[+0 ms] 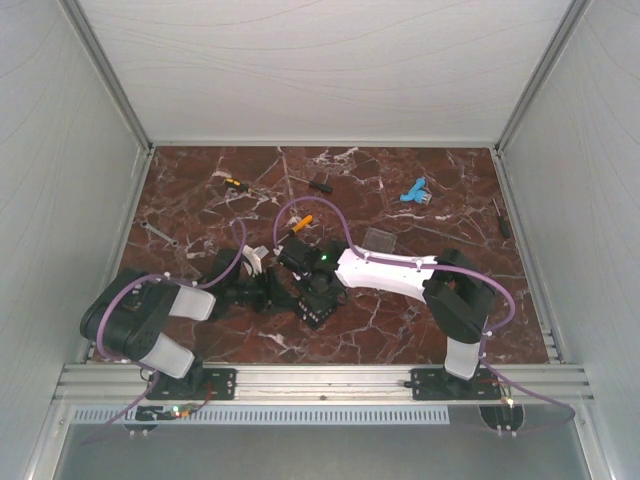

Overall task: Snap on the fuse box
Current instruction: Install the fuse at the fuse box base.

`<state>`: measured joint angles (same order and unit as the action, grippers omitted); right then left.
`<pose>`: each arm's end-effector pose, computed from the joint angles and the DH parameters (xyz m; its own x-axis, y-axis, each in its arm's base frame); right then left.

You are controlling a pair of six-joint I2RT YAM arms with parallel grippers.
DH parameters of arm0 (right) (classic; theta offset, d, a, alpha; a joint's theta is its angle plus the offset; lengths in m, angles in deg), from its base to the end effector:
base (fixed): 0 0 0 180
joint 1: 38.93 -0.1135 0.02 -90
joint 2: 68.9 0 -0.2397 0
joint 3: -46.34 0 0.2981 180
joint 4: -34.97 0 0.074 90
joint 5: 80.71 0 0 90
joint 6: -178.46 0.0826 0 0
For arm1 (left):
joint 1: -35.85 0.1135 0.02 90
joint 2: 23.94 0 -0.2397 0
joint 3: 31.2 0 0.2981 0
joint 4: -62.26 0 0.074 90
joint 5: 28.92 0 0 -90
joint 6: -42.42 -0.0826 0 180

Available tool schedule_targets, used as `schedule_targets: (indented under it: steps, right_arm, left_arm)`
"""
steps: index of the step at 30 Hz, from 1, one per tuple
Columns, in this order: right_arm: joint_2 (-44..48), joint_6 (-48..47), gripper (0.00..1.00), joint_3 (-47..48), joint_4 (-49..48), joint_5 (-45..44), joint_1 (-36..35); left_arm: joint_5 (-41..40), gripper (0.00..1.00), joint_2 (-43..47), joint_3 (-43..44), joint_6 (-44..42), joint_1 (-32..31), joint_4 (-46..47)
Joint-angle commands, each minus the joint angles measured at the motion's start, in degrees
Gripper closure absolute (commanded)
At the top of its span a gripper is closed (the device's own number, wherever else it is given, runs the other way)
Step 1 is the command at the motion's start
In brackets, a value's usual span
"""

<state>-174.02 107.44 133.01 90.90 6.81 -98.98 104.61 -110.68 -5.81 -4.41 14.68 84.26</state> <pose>0.2065 0.3513 0.0998 -0.7343 -0.6236 -0.2682 -0.6567 0.7526 0.0482 0.2152 -0.1444 0.0063 -0.9501 -0.1640 -0.2652 0.1487 0.5095 -0.8476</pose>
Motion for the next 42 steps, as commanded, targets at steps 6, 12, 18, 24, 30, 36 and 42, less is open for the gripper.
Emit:
schedule_targets:
  steps: [6, 12, 18, 24, 30, 36, 42]
  right_arm:
    - [-5.19, 0.09, 1.0, -5.39, 3.76, -1.34, 0.78]
    - [-7.45, 0.26, 1.0, -8.59, 4.09, -0.89, 1.02]
    - [-8.27, -1.14, 1.0, -5.93, 2.72, -0.37, -0.7]
    - [0.19, -2.27, 0.96, -0.51, 3.99, -0.79, -2.26]
    - [4.75, -1.74, 0.83, 1.6, 4.49, -2.78, -2.61]
    - [3.36, -0.94, 0.87, 0.68, 1.98, -3.13, -2.59]
    - [2.14, -0.19, 0.93, 0.64, -0.35, -3.38, -2.47]
  left_arm:
    - [-0.78, 0.61, -0.97, 0.63, -0.82, -0.55, 1.29]
    - [-0.69, 0.61, -1.34, 0.63, -0.73, -0.6, 1.52]
    - [-0.37, 0.61, -1.94, 0.65, -0.55, -0.6, 1.97]
    - [-0.42, 0.61, -1.89, 0.65, -0.51, -0.63, 2.06]
    - [-0.37, 0.61, -1.74, 0.63, -0.47, -0.63, 2.03]
    - [-0.54, 0.61, -1.51, 0.63, -0.47, -0.63, 1.91]
    - [-0.59, 0.61, -1.24, 0.65, -0.46, -0.63, 1.83]
